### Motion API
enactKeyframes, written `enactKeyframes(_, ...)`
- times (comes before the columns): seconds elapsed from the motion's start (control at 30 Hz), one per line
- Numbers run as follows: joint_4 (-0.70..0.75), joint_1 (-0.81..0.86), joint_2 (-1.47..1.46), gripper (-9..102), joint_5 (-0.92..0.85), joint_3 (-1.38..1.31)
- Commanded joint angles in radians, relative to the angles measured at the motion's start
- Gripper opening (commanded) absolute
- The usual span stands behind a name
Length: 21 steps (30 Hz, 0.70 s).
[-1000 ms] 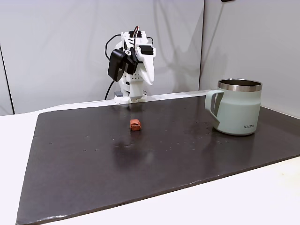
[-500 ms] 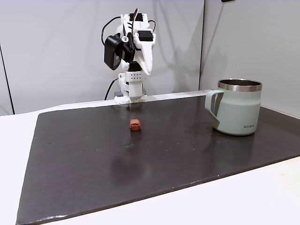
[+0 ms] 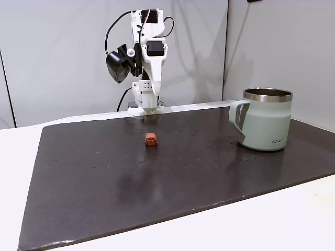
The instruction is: Grasp a cube and put it in the cup.
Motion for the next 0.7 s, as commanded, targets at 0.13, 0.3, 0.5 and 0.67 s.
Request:
enactKeyframes(0.13,0.098,0.031,-0.175,0,0.032,-0.216)
enactKeyframes(0.3,0.204,0.018,-0.339,0,0.028,-0.371)
enactKeyframes(0.5,0.267,0.018,-0.437,0,0.035,-0.485)
enactKeyframes(0.67,0.357,0.023,-0.532,0,0.069,-0.577)
